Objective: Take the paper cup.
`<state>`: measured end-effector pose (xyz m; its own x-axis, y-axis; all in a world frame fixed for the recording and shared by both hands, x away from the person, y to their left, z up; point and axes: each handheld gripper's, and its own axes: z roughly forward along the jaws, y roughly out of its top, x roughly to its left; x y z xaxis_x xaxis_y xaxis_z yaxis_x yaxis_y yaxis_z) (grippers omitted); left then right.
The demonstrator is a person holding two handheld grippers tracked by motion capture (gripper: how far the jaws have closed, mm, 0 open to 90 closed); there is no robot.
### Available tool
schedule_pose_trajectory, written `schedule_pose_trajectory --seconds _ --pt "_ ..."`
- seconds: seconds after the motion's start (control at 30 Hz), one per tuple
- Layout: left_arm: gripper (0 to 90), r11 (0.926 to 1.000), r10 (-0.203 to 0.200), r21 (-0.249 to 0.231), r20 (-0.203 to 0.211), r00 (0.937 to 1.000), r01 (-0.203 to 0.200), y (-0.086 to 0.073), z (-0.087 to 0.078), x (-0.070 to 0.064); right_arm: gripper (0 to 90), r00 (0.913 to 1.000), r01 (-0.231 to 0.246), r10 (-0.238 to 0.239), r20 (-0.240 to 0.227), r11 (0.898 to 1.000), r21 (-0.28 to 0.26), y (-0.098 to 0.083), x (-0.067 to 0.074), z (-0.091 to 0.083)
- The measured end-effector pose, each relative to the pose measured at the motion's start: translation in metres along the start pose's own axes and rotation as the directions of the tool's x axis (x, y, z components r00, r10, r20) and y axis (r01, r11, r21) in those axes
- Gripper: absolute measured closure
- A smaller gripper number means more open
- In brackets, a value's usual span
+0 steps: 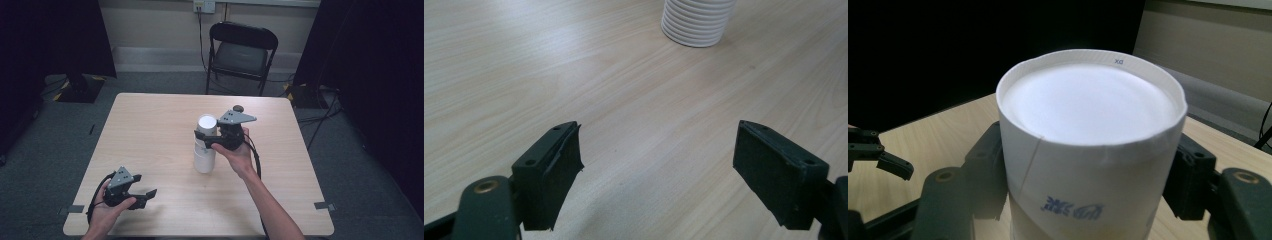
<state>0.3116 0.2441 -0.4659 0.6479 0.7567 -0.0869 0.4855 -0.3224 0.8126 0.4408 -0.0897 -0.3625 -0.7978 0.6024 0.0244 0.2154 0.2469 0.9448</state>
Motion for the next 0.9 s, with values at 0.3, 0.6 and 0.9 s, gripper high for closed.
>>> schedule_pose_trajectory --seconds 0.3,0.6,0.9 --pt "18.8 0.9997 -0.001 -0.023 0.004 1.0 0.001 0.001 -0.003 0.0 32.5 1.0 -0.003 0.003 -0.003 1.0 -0.017 0.009 0.002 -0.001" --pt "17.9 1.0 0.0 0.002 -0.011 0.9999 0.0 0.0 -0.001 -0.001 32.9 0.9999 -0.01 0.01 -0.004 1.0 -0.025 0.014 0.001 -0.003" --pt "17.9 0.9999 0.004 -0.015 -0.015 0.9999 -0.004 0.0 -0.003 -0.002 33.4 0.9995 -0.028 0.028 -0.011 0.999 -0.037 0.021 0.0 -0.006"
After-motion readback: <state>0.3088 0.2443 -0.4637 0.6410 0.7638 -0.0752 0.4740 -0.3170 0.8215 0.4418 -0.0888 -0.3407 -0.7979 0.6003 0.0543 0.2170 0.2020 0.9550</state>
